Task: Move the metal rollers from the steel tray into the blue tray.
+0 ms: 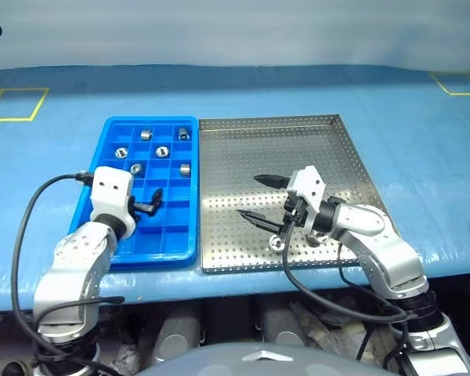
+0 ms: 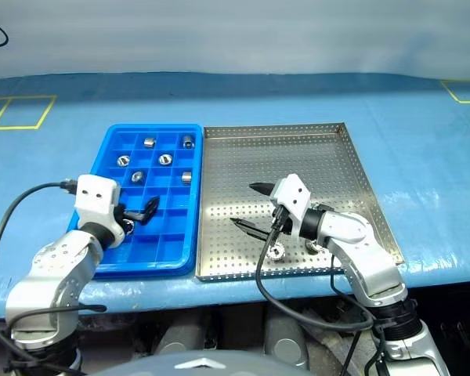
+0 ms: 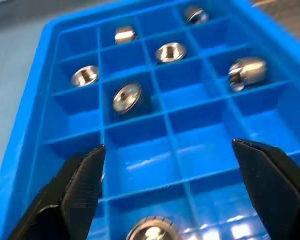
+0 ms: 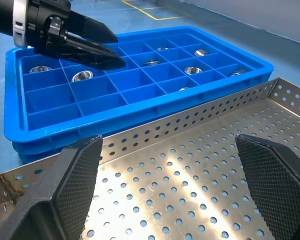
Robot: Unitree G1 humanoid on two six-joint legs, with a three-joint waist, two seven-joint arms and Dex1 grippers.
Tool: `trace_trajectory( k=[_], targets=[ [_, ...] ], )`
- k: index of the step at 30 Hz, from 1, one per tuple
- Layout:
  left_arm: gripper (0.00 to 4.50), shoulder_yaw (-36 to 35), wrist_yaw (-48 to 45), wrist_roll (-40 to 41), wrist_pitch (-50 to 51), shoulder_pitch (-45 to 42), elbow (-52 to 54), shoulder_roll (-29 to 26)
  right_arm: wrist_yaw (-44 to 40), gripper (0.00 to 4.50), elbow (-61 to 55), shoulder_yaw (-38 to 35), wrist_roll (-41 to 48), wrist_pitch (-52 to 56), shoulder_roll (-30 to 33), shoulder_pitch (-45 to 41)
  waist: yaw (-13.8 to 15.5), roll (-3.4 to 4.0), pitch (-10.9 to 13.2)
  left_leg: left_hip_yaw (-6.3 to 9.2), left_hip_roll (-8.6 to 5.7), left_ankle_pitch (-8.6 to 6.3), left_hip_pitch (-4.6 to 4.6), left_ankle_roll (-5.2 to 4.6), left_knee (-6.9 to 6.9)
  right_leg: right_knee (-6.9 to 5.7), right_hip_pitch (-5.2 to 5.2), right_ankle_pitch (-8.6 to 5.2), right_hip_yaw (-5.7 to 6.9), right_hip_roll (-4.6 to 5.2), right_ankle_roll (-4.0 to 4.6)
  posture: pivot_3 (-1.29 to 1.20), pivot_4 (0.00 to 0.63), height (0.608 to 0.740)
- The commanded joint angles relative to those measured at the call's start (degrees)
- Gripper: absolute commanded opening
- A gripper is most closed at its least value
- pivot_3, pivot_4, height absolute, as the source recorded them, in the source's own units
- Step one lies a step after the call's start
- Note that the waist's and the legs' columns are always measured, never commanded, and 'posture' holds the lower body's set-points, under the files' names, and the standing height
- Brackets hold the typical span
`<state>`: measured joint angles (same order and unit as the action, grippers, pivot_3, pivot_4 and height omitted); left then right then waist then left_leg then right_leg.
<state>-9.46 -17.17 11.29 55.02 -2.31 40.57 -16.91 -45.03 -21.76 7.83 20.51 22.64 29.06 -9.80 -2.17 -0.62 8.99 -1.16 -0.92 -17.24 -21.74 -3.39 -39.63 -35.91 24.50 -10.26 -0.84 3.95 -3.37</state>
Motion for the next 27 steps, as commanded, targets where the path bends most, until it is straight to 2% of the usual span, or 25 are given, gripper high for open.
trace_trajectory(
  k=[1, 5, 9, 13, 18, 27],
  targets=[
    [4.45, 4.1, -3.7, 3.6, -4.9, -4.6, 0.1, 0.6, 2.4, 4.50, -1.5, -3.5, -0.9, -0.9, 0.9, -0.1, 0.0, 0.00, 0.0, 0.00, 0.00, 0.00, -0.02, 0.01, 0.00, 0.00, 0.00, 0.00, 0.01, -0.01, 0.00, -0.18, 0.150, 0.740],
    [4.45, 12.9, -7.1, 2.7, -9.3, -10.2, -7.4, 0.2, 5.6, 4.50, -2.5, -5.4, -2.9, 0.2, 2.0, 1.9, -0.5, 0.03, 0.0, -0.05, -0.06, 0.00, -0.01, -0.02, -0.01, 0.01, -0.03, 0.00, -0.02, -0.25, 0.00, -0.24, 0.150, 0.740],
    [4.45, 18.6, -10.6, 2.5, -14.3, -12.4, -11.4, -0.1, 10.2, 4.50, -3.5, -7.4, -5.3, 3.8, 3.2, 5.0, -2.1, 0.03, 0.0, -0.11, -0.05, -0.03, -0.05, -0.08, -0.01, 0.07, 0.01, 0.00, -0.08, -0.30, -0.01, -0.29, 0.150, 0.740],
    [4.45, 19.3, -13.7, 3.8, -17.5, -12.1, -11.9, -1.6, 13.0, 4.50, -2.7, -9.4, -5.2, 8.0, 3.1, 6.8, -4.3, 0.04, 0.0, -0.21, 0.01, -0.06, -0.07, -0.13, -0.01, 0.06, 0.06, 0.00, -0.20, -0.35, -0.04, -0.30, 0.150, 0.740],
    [4.45, 21.9, -18.8, 4.2, -20.0, -10.5, -11.0, -5.7, 15.6, 4.50, 3.4, -11.1, -4.4, 10.8, 0.3, 4.1, -6.3, 0.07, 0.0, -0.21, 0.05, -0.03, 0.03, -0.09, -0.02, 0.01, 0.01, 0.01, -0.24, -0.45, -0.04, -0.29, 0.150, 0.740],
    [4.45, 24.1, -21.4, 4.2, -20.9, -7.3, -8.7, -8.9, 14.7, 4.50, 8.3, -9.5, -4.6, 11.6, -1.5, 1.3, -7.0, 0.09, 0.0, -0.21, 0.03, -0.05, 0.02, -0.15, -0.04, 0.02, 0.02, 0.07, -0.29, -0.46, -0.17, -0.26, 0.150, 0.740]
  ],
)
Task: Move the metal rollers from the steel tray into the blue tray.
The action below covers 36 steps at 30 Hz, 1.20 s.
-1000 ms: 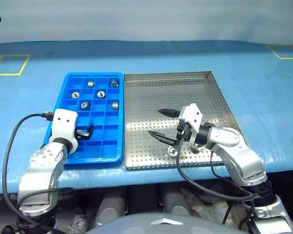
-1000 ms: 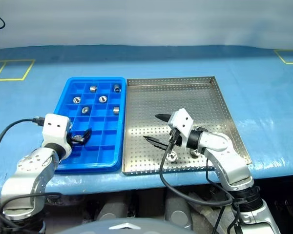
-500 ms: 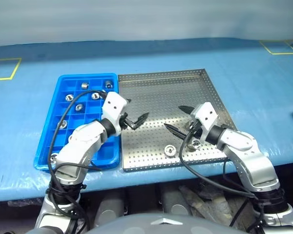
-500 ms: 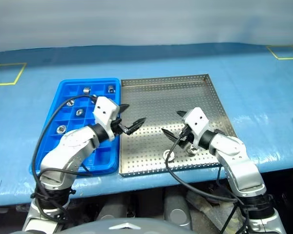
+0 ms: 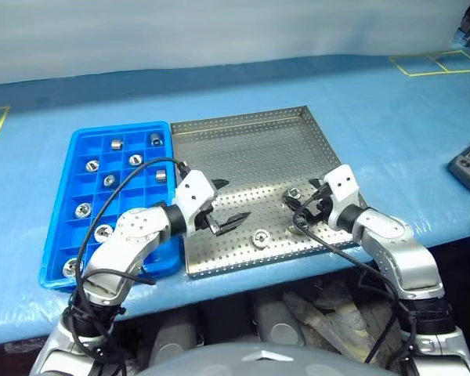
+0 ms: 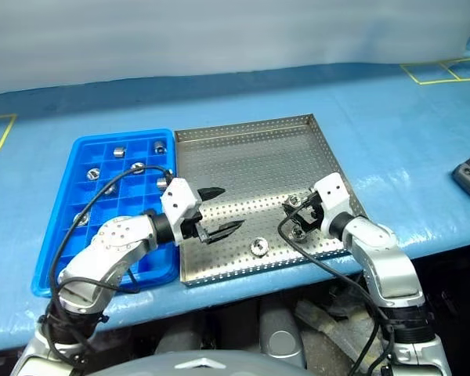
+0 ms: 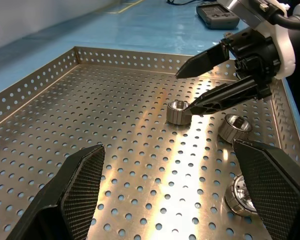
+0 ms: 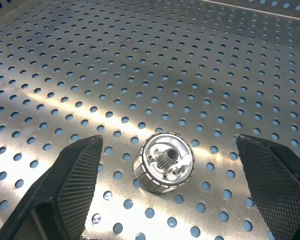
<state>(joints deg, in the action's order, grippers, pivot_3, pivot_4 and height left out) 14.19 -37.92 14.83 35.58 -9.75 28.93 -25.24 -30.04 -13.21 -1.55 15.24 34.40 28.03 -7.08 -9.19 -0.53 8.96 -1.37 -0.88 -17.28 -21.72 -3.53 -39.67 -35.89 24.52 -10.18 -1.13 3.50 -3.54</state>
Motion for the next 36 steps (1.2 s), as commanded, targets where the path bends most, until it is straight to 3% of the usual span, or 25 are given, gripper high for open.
trace_trajectory(
  k=[1, 12, 15, 17, 23, 28, 36],
  targets=[
    [4.45, 0.4, -0.6, 0.6, -1.5, 0.3, 3.0, -0.6, -0.4, 4.50, 0.0, 0.0, 0.8, 0.0, -0.6, -1.7, 0.0, 0.00, 0.0, 0.00, 0.00, 0.00, 0.00, 0.00, 0.00, 0.00, 0.00, 0.00, 0.00, 0.00, 0.00, -0.26, 0.150, 0.740],
    [4.45, 0.5, -0.1, -0.3, -2.1, 1.2, 3.5, -1.2, -0.3, 4.50, 6.5, 1.3, -0.2, 1.7, -2.1, -5.8, 0.6, 0.00, 0.0, 0.01, 0.00, 0.00, 0.00, 0.00, 0.00, 0.00, 0.00, 0.01, -0.01, 0.00, -0.01, -0.23, 0.150, 0.740],
    [4.50, 0.4, -0.1, -0.4, -2.2, 1.5, 3.6, -1.4, 0.2, 3.90, 7.3, 1.3, -0.6, 2.0, -2.1, -5.8, 0.8, 0.00, 0.0, 0.01, 0.00, 0.00, 0.00, 0.00, 0.00, 0.00, 0.00, 0.01, -0.01, 0.01, -0.02, -0.23, 0.150, 0.740],
    [4.50, 0.4, 0.0, -0.4, -2.3, 1.6, 3.6, -1.6, 0.3, 3.25, 7.3, 1.4, -0.7, 2.1, -2.0, -5.7, 0.9, 0.01, 0.0, 0.01, 0.00, 0.00, -0.01, 0.00, 0.00, 0.00, 0.00, 0.01, -0.01, 0.01, -0.01, -0.23, 0.150, 0.740],
    [4.50, 0.4, -0.1, -0.4, -2.4, 1.4, 3.4, -1.8, 0.9, 3.25, 6.9, 1.4, -0.9, 3.1, -2.0, -5.3, 0.9, 0.01, 0.0, 0.01, 0.00, 0.00, 0.00, 0.00, 0.00, 0.00, 0.00, 0.01, -0.01, 0.01, -0.01, -0.23, 0.150, 0.740],
    [4.50, 0.3, 0.0, -0.4, -2.6, 1.4, 3.3, -1.9, 1.7, 1.75, 6.9, 0.8, -1.0, 3.2, -2.2, -5.5, 0.9, 0.01, 0.0, 0.01, 0.00, 0.00, -0.01, 0.00, 0.00, 0.00, 0.00, 0.01, -0.01, 0.01, -0.02, -0.23, 0.150, 0.740],
    [4.50, -2.1, 0.9, 0.4, -2.0, 2.7, 5.0, -2.3, 1.8, 1.72, 3.7, 2.6, -1.6, 0.3, -3.0, -7.0, 0.9, 0.01, 0.0, 0.00, 0.00, 0.00, -0.01, 0.00, 0.00, -0.01, 0.02, 0.03, -0.01, 0.01, -0.05, -0.21, 0.150, 0.740]
  ],
)
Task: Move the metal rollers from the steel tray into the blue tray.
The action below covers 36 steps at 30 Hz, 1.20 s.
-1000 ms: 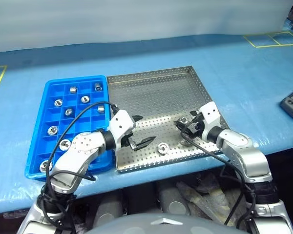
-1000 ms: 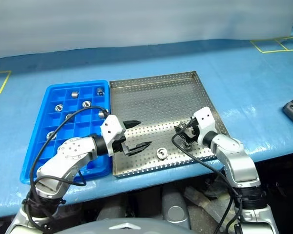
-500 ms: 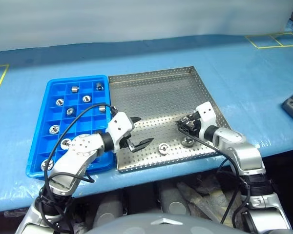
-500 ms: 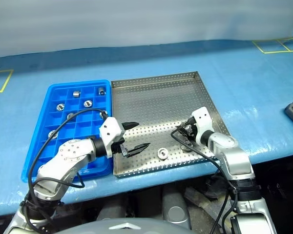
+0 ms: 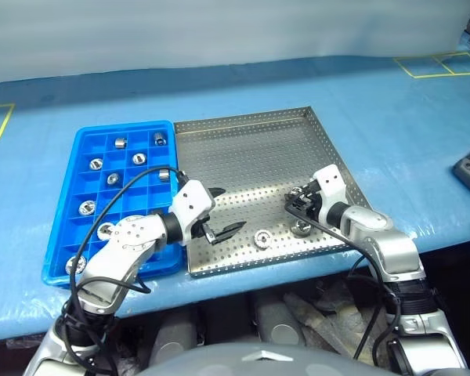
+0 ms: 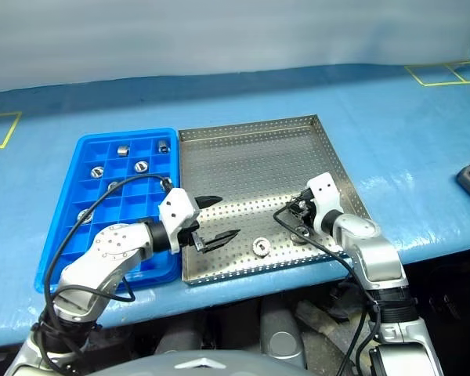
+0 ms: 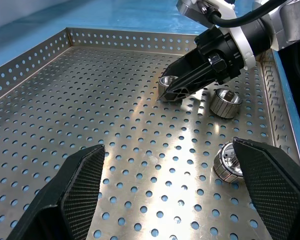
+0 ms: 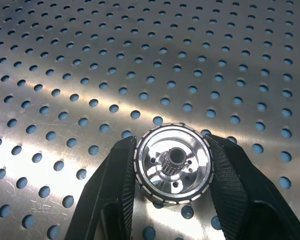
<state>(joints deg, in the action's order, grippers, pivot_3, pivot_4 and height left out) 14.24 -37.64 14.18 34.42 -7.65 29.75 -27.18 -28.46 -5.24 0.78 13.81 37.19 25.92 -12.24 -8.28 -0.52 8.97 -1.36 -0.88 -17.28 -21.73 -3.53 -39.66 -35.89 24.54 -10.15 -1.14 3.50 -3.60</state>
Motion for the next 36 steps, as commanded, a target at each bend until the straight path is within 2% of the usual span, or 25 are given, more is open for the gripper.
trace_trajectory(
  k=[1, 8, 12, 18, 22, 28, 36],
  targets=[
    [4.50, -3.3, 1.3, 1.4, -0.6, 1.3, 5.0, -0.3, 0.3, 1.72, -5.0, 0.7, -0.1, -2.7, -1.4, -2.6, -0.1, 0.02, 0.0, 0.00, 0.01, 0.00, 0.00, 0.00, 0.01, 0.00, 0.01, 0.01, 0.00, 0.00, -0.01, -0.21, 0.150, 0.740],
    [4.50, -15.8, 8.6, 3.0, 2.5, 10.6, 13.7, -0.4, -1.1, 1.72, -6.8, 5.2, 0.0, -9.4, -7.7, -9.0, 0.4, 0.05, 0.0, 0.05, 0.09, 0.03, 0.00, 0.06, 0.05, -0.05, 0.06, 0.03, 0.05, -0.02, -0.04, -0.12, 0.150, 0.740],
    [4.50, -23.7, 10.2, 3.6, 4.6, 16.8, 18.8, -2.1, -6.3, 1.72, -4.2, 8.8, 1.5, -10.8, -9.9, -13.4, 2.4, 0.03, 0.0, 0.09, 0.08, 0.03, 0.00, 0.08, 0.10, -0.03, 0.07, 0.01, 0.14, 0.01, 0.00, -0.05, 0.150, 0.740],
    [4.50, -32.8, 14.1, 6.6, 7.6, 25.2, 27.1, 0.4, -11.9, 1.72, 6.0, 10.9, 3.1, -15.9, -17.1, -21.8, 5.9, 0.01, 0.1, 0.22, 0.08, 0.05, 0.00, 0.15, 0.11, 0.00, 0.04, -0.06, 0.31, 0.09, 0.14, 0.05, 0.150, 0.740],
    [4.50, -33.0, 16.5, 8.3, 8.1, 31.3, 30.2, 0.8, -18.0, 1.72, 13.4, 14.7, 2.2, -19.6, -21.0, -26.1, 7.4, 0.02, 0.1, 0.30, 0.07, 0.07, 0.00, 0.24, 0.17, 0.01, 0.03, -0.17, 0.38, 0.09, 0.35, 0.11, 0.150, 0.740],
    [4.50, -30.9, 19.4, 11.6, 3.2, 38.4, 30.3, -1.5, -22.2, 1.72, 25.2, 16.9, 0.9, -23.9, -26.7, -31.0, 8.5, 0.01, 0.1, 0.52, 0.05, 0.19, 0.03, 0.45, 0.37, -0.02, 0.04, -0.29, 0.55, 0.10, 0.60, 0.15, 0.150, 0.740],
    [4.50, -26.9, 24.5, 13.4, 1.5, 38.5, 30.3, -3.8, -23.4, 1.72, 39.9, 15.5, -0.7, -28.6, -32.7, -35.9, 9.3, 0.03, 0.1, 1.02, 0.07, 0.52, 0.04, 1.01, 0.67, -0.06, 0.05, -0.40, 0.94, -0.03, 0.92, 0.17, 0.150, 0.740]
  ],
)
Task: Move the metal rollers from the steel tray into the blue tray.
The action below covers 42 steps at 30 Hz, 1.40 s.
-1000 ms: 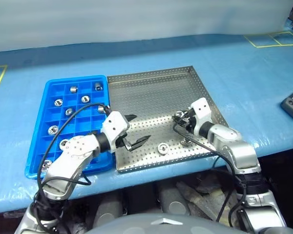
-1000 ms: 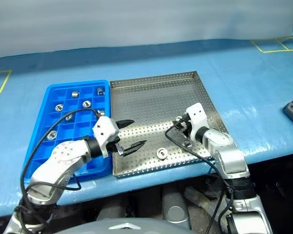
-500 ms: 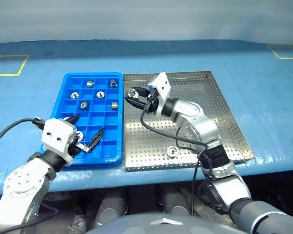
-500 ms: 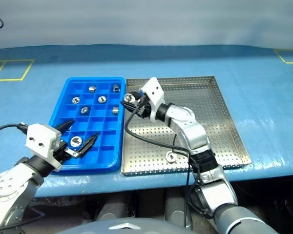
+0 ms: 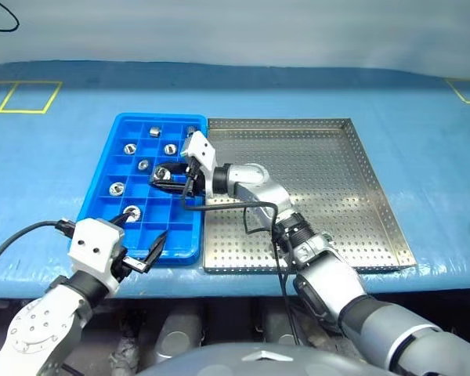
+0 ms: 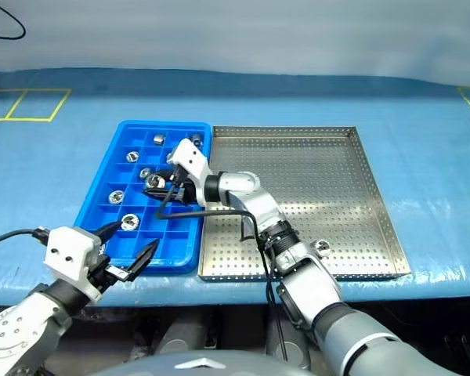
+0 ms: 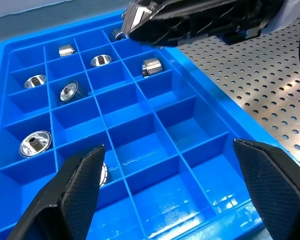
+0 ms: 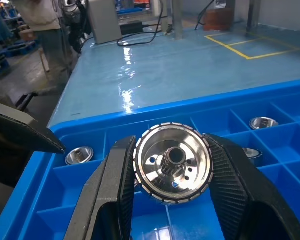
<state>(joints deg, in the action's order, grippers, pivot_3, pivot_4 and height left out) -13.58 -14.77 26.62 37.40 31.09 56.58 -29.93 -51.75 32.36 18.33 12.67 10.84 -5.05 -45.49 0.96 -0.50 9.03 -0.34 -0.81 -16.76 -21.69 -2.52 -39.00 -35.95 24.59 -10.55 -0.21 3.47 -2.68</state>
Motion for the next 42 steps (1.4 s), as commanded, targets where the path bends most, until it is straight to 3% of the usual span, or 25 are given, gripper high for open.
trace_trajectory(
  k=[1, 19, 42],
  targets=[
    [4.50, 1.3, 2.2, 1.1, -1.5, -0.4, 3.4, -1.3, 0.2, 1.72, 3.9, -2.4, 0.1, -2.9, -2.3, -3.2, 0.1, 0.02, 0.0, 0.04, 0.00, 0.04, 0.00, 0.07, 0.02, 0.00, 0.00, 0.00, 0.04, 0.00, 0.01, 0.18, 0.150, 0.740],
    [4.50, 3.8, 5.8, 2.3, 0.2, -2.3, 3.4, -3.6, 5.3, 1.72, 22.6, -1.8, -8.7, -13.4, -7.4, -10.1, 0.3, 0.05, 0.0, 0.41, 0.00, 0.24, 0.02, 0.40, 0.10, -0.05, -0.12, -0.09, 0.31, -0.15, 0.15, 0.18, 0.150, 0.740],
    [4.50, 5.3, 8.2, 2.3, -1.3, -0.4, 3.4, -3.7, 3.4, 1.72, 23.8, -1.2, -9.9, -16.7, -10.5, -14.9, 0.7, 0.04, 0.0, 0.62, 0.20, 0.51, 0.03, 0.85, 0.70, -0.07, 0.01, -0.26, 0.36, -0.47, 0.49, 0.22, 0.150, 0.740]
  ],
)
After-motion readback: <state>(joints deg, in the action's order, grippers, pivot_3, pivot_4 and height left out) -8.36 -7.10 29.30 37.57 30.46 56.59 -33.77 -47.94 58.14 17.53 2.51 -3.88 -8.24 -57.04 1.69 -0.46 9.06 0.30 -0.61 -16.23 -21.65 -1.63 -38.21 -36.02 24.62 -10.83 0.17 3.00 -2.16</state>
